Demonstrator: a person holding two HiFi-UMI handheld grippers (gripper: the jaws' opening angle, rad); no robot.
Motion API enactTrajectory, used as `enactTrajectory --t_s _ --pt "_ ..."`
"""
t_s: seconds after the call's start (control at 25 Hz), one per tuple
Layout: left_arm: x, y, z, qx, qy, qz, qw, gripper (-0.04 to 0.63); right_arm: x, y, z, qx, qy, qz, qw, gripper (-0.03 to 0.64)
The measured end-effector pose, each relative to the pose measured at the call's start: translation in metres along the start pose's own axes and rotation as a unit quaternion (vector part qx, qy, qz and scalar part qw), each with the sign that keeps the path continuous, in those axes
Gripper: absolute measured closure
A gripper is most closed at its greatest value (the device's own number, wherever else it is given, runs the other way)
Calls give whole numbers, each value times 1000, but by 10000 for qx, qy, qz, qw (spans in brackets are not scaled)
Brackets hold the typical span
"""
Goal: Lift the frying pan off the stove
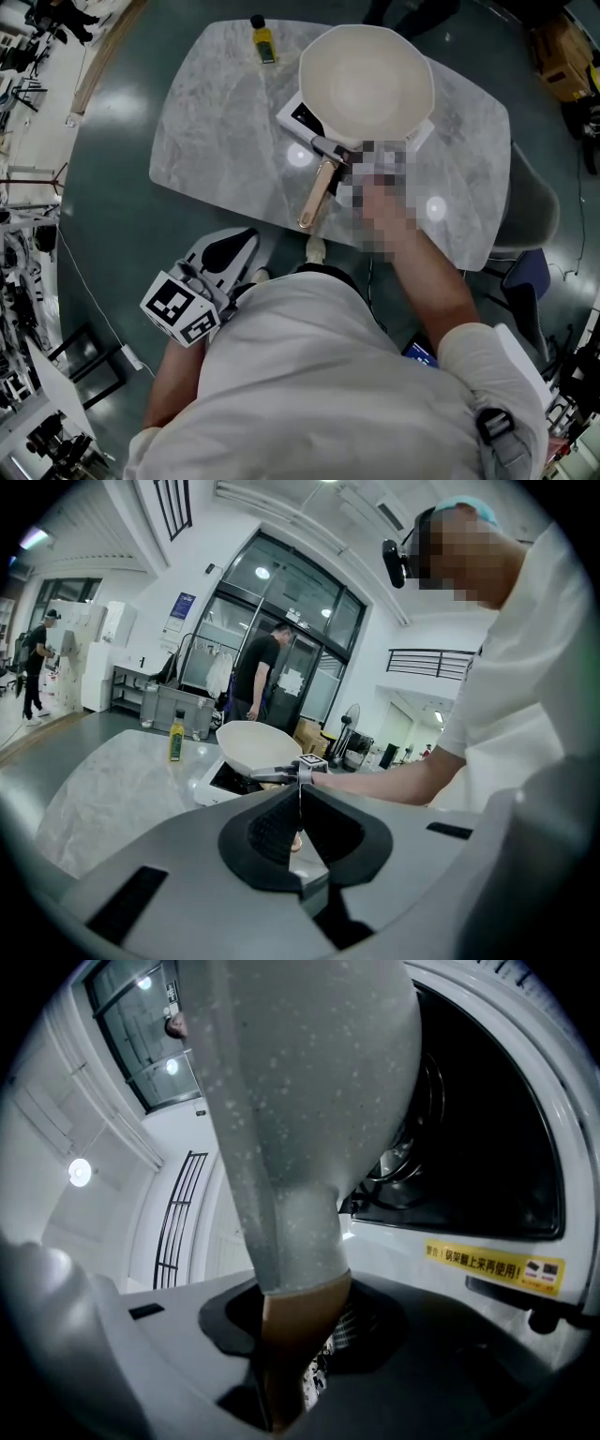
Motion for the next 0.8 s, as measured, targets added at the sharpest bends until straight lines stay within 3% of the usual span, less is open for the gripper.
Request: enactTrajectory --t_s 0.52,0.8 --pt "10 -8 0 121 105 -257 9995 575 -22 28 13 66 20 165 9998 448" --pt "24 -11 2 216 228 -518 9982 575 -54 43 14 54 -207 301 9993 448"
Point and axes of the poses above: the fingertips, and each gripper's own axes: x forward along the fingers, y to its left, z out of its top, the point moved 10 cm from there along -x, backward along the fingers, and after that the axes turned 12 degrees about -x, right-handed, at the moved point
